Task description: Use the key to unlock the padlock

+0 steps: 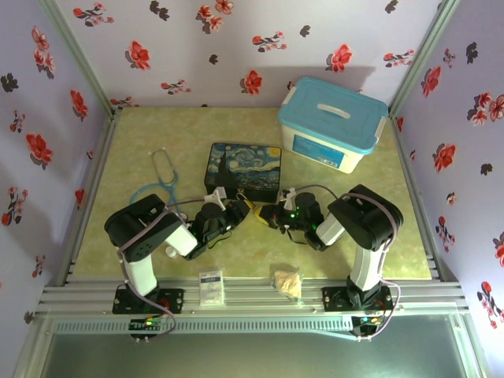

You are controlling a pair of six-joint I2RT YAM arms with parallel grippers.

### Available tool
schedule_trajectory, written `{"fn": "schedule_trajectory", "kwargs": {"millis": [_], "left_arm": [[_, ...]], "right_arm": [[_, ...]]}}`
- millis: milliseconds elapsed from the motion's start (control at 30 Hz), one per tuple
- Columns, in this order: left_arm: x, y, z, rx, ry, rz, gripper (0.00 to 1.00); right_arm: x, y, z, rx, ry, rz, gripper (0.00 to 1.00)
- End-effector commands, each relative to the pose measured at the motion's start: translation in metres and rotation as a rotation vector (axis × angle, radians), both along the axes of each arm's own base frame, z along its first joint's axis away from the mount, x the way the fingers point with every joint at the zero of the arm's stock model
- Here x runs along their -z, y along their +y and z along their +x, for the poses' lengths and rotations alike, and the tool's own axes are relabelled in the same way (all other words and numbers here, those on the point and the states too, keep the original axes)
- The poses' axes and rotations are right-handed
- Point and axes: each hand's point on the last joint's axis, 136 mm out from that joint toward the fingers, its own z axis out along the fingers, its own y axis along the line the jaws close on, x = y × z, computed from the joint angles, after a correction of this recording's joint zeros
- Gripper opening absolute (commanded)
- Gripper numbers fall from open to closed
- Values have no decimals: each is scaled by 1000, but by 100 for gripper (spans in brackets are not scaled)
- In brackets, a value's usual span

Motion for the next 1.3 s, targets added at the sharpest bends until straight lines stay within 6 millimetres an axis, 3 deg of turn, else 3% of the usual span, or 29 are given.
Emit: {"fn": "schedule_trajectory", "kwargs": {"millis": [0, 200, 267, 467, 567, 633, 733, 867, 933, 1133, 1267], "left_arm": [[-12, -26, -31, 182, -14, -41, 0], [-10, -25, -28, 170, -13, -26, 0], [-12, -27, -28, 175, -14, -23, 0], [-16, -29, -28, 172, -15, -37, 0], [-16, -28, -28, 169, -10, -52, 0], [-16, -27, -29, 166, -6, -53, 0], [-12, -22, -28, 142, -4, -41, 0], [-12, -15, -25, 119, -10, -9, 0], [-13, -14, -23, 114, -8, -3, 0], [-11, -13, -21, 105, 11, 31, 0], [-14, -11, -22, 111, 15, 70, 0]], "right_arm": [[-51, 9, 31, 39, -203, 64, 0], [-23, -14, 23, 60, -243, -241, 0], [-19, -14, 17, 39, -275, -334, 0], [-37, 3, 20, 47, -295, -227, 0], [-51, 9, 24, 55, -261, -61, 0], [-55, 10, 22, 55, -248, -33, 5], [-35, -6, 17, 56, -245, -232, 22], [-6, -42, 10, 43, -226, -543, 33], [3, -54, 5, 0, -217, -667, 33], [-9, -47, -14, -156, -455, -833, 33], [-14, -50, -15, -210, -630, -972, 37]]}}
